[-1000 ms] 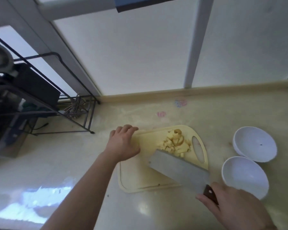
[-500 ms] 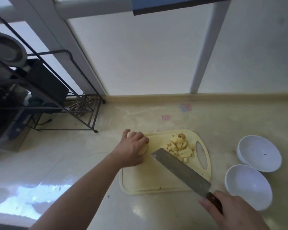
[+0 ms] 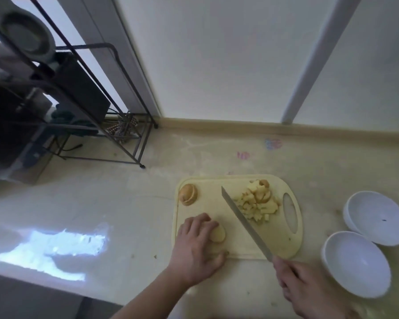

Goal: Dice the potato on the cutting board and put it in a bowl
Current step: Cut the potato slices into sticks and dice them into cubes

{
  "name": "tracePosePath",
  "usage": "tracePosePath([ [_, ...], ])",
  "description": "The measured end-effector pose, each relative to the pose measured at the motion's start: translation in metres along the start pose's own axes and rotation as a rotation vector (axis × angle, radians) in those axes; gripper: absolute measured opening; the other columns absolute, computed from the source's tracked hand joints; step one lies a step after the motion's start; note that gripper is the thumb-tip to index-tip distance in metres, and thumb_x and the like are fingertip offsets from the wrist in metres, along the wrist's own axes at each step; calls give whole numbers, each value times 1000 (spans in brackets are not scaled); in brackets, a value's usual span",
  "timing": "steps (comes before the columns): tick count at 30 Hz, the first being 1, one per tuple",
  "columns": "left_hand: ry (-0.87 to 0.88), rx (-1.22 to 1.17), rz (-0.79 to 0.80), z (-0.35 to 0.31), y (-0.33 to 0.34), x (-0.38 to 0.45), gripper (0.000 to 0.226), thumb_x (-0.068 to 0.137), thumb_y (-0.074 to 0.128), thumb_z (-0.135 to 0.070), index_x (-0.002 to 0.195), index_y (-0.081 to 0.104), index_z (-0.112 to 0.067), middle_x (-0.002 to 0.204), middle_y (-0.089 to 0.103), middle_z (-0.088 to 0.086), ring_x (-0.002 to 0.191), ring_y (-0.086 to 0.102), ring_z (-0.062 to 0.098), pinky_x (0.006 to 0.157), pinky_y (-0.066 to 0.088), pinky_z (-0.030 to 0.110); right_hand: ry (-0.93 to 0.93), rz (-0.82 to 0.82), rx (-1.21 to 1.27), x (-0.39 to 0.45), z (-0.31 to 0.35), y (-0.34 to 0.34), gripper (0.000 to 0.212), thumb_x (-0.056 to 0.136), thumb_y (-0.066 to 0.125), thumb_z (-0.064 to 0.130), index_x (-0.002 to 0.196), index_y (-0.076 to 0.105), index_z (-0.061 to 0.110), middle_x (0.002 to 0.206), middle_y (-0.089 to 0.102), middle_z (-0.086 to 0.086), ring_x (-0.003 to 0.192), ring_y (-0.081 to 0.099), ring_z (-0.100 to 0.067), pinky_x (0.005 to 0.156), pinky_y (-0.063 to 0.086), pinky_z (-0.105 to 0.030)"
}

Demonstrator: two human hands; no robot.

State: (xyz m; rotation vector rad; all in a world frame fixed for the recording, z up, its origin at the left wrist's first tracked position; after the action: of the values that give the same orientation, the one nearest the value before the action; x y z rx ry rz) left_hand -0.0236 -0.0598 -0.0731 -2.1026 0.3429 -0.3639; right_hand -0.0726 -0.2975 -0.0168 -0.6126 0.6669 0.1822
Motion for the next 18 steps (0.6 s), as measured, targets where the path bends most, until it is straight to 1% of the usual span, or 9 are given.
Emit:
tracePosePath([
  [1, -78, -7, -56, 0, 2, -2, 65, 69, 77, -50, 123, 54, -23, 125, 51, -1, 110, 51, 23, 95, 48, 37, 3, 8, -1, 1, 1, 3, 54, 88, 39, 63, 57, 46, 19, 43, 48, 5, 40, 41, -8, 50, 34, -23],
  [2, -112, -5, -90, -1, 5, -3, 62, 71, 76, -52, 121, 55, -22, 122, 51, -2, 107, 52, 21, 92, 49, 35, 2, 13, 3, 2, 3, 5, 53, 90, 40, 60, 57, 45, 19, 42, 47, 5, 39, 40, -7, 49, 33, -23],
  [5, -131, -57, -146, -5, 12, 3, 49, 77, 74, -43, 116, 59, -16, 116, 56, 1, 105, 53, 20, 90, 50, 32, -11, 15, 5, 7, 4, 10, 52, 94, 41, 55, 58, 45, 17, 41, 45, 4, 36, 39, -3, 49, 31, -22],
  [7, -100, -91, -148, -11, 14, 11, 43, 79, 73, -37, 112, 62, -13, 113, 59, 3, 104, 54, 19, 88, 49, 29, -24, -11, -52, 7, 6, 13, 52, 95, 41, 53, 59, 46, 16, 42, 48, 4, 37, 44, -3, 47, 32, -19],
  [9, -59, -96, -128, -18, 20, 19, 37, 81, 73, -35, 108, 64, -13, 112, 59, 3, 103, 54, 20, 89, 49, 30, -37, -26, -113, 4, 10, 16, 51, 95, 40, 52, 59, 48, 17, 47, 53, 4, 45, 48, -1, 51, 36, -16],
  [10, -45, -93, -123, -20, 22, 21, 35, 81, 74, -34, 108, 64, -14, 113, 59, 2, 103, 54, 20, 88, 49, 32, -41, -19, -128, 4, 11, 18, 51, 95, 40, 52, 60, 48, 17, 49, 53, 3, 48, 49, -2, 55, 38, -17],
  [12, -27, -79, -123, -18, 25, 21, 35, 82, 74, -35, 109, 64, -16, 113, 59, 1, 104, 54, 22, 88, 50, 36, -55, 17, -117, 4, 12, 18, 50, 96, 39, 51, 60, 45, 16, 48, 50, 3, 46, 47, -3, 53, 37, -19],
  [15, 37, -1, -157, -17, 21, 15, 35, 84, 72, -39, 111, 64, -18, 117, 60, 1, 108, 54, 27, 93, 46, 38, -79, 22, -58, 5, 13, 14, 49, 97, 39, 48, 59, 41, 17, 42, 43, 6, 39, 41, -4, 46, 29, -16],
  [18, 123, -8, -207, -19, 18, 13, 26, 87, 72, -30, 107, 66, -15, 115, 62, 3, 109, 56, 30, 93, 46, 39, -79, 10, -48, 2, 12, 16, 50, 96, 41, 48, 58, 42, 15, 41, 46, 6, 39, 43, -4, 47, 29, -16],
])
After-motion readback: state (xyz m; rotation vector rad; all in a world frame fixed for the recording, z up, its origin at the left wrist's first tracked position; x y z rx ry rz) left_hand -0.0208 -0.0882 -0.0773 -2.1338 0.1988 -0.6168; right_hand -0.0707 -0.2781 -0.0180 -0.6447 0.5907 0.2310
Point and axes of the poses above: each hand's wrist, its own x-axis towards the middle knuckle, its own y-axis out of the palm, z = x × y, the point moved 5 cm from there along x, towards the middle knuckle
